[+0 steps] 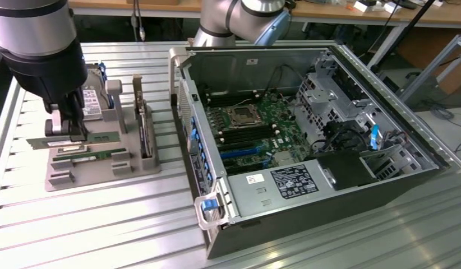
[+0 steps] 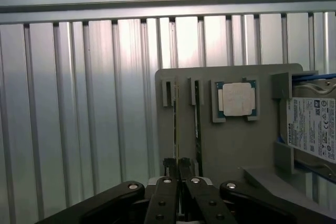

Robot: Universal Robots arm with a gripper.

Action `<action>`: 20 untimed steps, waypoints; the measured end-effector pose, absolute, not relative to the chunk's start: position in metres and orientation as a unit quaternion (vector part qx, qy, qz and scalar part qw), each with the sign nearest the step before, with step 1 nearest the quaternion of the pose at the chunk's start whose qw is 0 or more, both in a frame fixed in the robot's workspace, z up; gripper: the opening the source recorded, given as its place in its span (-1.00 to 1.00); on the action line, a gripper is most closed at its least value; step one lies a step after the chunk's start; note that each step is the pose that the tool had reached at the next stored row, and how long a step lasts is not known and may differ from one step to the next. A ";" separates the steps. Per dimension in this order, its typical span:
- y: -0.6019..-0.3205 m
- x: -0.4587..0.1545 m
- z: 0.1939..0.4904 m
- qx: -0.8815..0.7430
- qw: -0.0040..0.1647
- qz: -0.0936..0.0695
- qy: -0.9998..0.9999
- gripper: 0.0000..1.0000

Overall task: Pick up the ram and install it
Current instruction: 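Pick up the ram and move it above insertion slot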

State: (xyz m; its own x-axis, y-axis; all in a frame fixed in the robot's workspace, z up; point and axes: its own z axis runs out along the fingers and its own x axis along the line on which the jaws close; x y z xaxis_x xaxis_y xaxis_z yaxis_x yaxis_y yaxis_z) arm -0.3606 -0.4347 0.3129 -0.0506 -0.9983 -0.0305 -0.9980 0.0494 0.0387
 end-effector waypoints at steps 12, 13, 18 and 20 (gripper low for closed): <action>-0.435 -0.361 0.333 0.689 0.002 -0.025 -0.724 -0.75; -0.435 -0.361 0.335 0.689 0.002 -0.025 -0.724 -0.75; -0.435 -0.361 0.343 0.689 0.002 -0.025 -0.724 -0.75; -0.435 -0.361 0.347 0.689 0.002 -0.025 -0.724 -0.75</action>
